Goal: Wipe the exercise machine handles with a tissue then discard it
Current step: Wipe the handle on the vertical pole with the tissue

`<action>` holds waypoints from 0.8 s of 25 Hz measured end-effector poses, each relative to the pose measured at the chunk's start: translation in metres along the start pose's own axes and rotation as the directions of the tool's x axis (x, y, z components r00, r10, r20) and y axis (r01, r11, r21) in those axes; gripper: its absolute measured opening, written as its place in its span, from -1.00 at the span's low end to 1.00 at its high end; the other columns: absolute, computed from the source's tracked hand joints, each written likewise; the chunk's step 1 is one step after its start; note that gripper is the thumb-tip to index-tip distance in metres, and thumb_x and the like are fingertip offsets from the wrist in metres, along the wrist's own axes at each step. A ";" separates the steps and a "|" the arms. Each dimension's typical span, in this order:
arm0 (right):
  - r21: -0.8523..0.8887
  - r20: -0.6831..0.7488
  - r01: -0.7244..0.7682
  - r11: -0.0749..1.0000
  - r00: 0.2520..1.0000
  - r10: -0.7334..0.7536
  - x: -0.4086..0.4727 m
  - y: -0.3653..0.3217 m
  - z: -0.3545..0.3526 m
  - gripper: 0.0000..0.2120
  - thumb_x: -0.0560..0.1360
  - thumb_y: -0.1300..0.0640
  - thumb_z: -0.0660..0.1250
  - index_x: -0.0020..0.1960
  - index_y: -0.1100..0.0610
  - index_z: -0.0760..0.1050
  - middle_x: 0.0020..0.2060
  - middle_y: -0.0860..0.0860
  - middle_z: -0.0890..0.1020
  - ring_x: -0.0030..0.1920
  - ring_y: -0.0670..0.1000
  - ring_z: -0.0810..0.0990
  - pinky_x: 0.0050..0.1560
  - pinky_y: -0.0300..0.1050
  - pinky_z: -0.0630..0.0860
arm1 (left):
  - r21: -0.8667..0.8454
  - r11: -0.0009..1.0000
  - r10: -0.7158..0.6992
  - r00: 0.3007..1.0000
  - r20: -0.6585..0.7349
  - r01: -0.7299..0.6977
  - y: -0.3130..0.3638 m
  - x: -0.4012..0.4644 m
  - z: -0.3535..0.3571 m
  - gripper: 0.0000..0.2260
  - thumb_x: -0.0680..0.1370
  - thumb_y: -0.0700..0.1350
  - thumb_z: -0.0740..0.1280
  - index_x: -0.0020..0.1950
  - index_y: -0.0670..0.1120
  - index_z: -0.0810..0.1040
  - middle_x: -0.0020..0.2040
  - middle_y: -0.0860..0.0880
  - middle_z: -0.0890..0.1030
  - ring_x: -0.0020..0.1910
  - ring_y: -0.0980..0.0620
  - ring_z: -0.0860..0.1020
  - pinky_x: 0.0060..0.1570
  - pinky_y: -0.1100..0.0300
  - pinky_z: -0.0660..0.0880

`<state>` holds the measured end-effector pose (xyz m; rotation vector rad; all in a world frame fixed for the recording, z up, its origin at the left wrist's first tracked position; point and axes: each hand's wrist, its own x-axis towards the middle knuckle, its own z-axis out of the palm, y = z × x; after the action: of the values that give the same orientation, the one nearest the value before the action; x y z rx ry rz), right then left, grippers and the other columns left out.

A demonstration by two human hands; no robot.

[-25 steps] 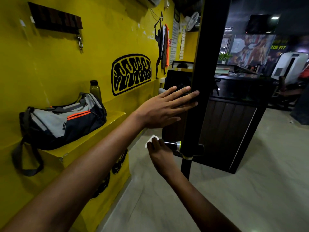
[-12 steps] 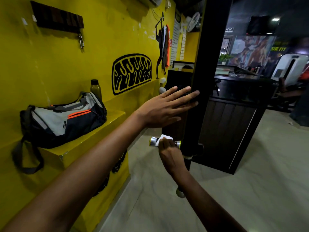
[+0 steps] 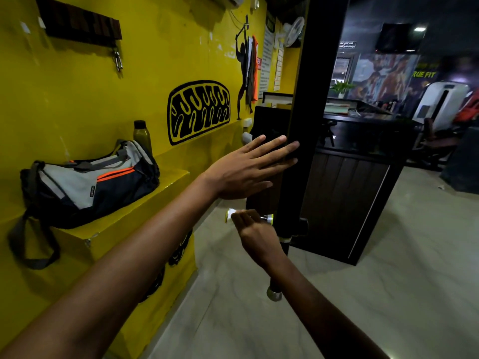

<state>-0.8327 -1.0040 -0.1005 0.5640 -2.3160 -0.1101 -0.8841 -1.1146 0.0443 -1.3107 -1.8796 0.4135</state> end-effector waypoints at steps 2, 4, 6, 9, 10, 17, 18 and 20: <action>0.015 0.021 -0.022 1.000 1.000 0.022 0.000 0.008 -0.013 -0.62 0.23 0.25 0.52 0.03 0.20 0.56 -0.18 0.12 0.63 -0.16 0.13 0.63 -0.58 -0.14 0.46 | -0.003 1.000 0.004 1.000 0.004 -0.004 0.002 -0.005 0.007 -0.46 0.62 0.04 0.07 0.55 -0.03 -0.02 0.56 -0.11 -0.05 0.54 -0.11 -0.08 0.51 -0.05 -0.08; 0.058 0.019 -0.037 0.998 0.999 0.036 -0.005 0.016 -0.020 -0.64 0.27 0.28 0.49 0.05 0.22 0.55 -0.23 0.14 0.62 -0.27 0.15 0.61 -0.59 -0.11 0.45 | -0.047 0.998 -0.046 0.999 0.018 0.047 0.005 -0.016 0.012 -0.47 0.61 0.02 0.08 0.55 -0.05 0.02 0.56 -0.11 0.04 0.54 -0.09 0.02 0.51 -0.03 0.01; 0.182 0.030 -0.057 0.982 0.998 0.052 -0.014 0.030 -0.030 -0.73 0.37 0.33 0.39 0.06 0.23 0.52 -0.26 0.15 0.58 -0.32 0.15 0.57 -0.52 -0.04 0.48 | -0.178 0.971 -0.154 0.987 0.035 0.158 0.014 -0.033 0.012 -0.50 0.57 0.00 0.15 0.50 -0.11 0.21 0.46 -0.15 0.32 0.44 -0.12 0.29 0.39 -0.05 0.31; 0.250 0.066 -0.048 0.967 0.997 0.033 -0.038 0.062 -0.056 -0.84 0.44 0.28 0.34 0.03 0.19 0.52 -0.24 0.08 0.60 -0.28 0.08 0.58 -0.39 -0.12 0.48 | -0.482 0.833 -0.277 0.959 0.063 0.272 0.044 -0.059 0.012 -0.65 0.52 0.03 0.24 0.21 -0.14 0.52 0.07 -0.09 0.55 0.04 0.00 0.50 -0.07 0.03 0.55; 0.238 0.060 -0.081 0.968 0.996 0.068 -0.049 0.077 -0.069 -0.82 0.43 0.23 0.37 0.02 0.16 0.52 -0.22 0.07 0.61 -0.26 0.07 0.60 -0.37 -0.13 0.51 | -0.561 0.778 -0.287 0.954 0.084 0.283 0.060 -0.059 0.011 -0.67 0.53 0.06 0.23 0.15 -0.12 0.54 0.01 -0.04 0.53 -0.01 0.05 0.48 -0.12 0.07 0.53; 0.067 0.040 -0.377 0.924 0.926 0.375 -0.143 0.187 -0.142 -0.86 0.46 0.23 0.30 0.02 0.16 0.49 -0.14 0.09 0.59 -0.14 0.13 0.60 -0.27 -0.08 0.51 | -0.795 0.525 -0.297 0.940 0.165 0.305 0.159 0.053 0.008 -0.49 0.51 0.00 0.39 0.40 -0.12 0.37 0.30 -0.03 0.46 0.26 0.07 0.45 0.23 0.27 0.38; 0.034 0.047 -0.411 0.911 0.911 0.409 -0.159 0.199 -0.155 -0.87 0.47 0.23 0.29 0.01 0.16 0.48 -0.14 0.09 0.59 -0.14 0.14 0.58 -0.27 -0.04 0.51 | -0.796 0.530 -0.281 0.946 0.160 0.292 0.170 0.074 0.012 -0.48 0.50 0.01 0.39 0.41 -0.12 0.37 0.31 -0.04 0.46 0.29 0.05 0.43 0.25 0.28 0.34; -0.025 0.028 -0.480 0.877 0.876 0.481 -0.192 0.218 -0.178 -0.92 0.50 0.20 0.28 -0.01 0.16 0.48 -0.16 0.10 0.59 -0.16 0.15 0.57 -0.29 -0.06 0.44 | -0.807 0.519 -0.248 0.953 0.174 0.282 0.190 0.113 0.017 -0.49 0.50 0.08 0.38 0.39 -0.07 0.39 0.31 0.00 0.45 0.32 0.07 0.40 0.27 0.27 0.31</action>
<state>-0.6687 -0.7101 -0.0434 -0.0385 -2.4140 0.0992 -0.7931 -0.9326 -0.0424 -1.5217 -2.3680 -0.7450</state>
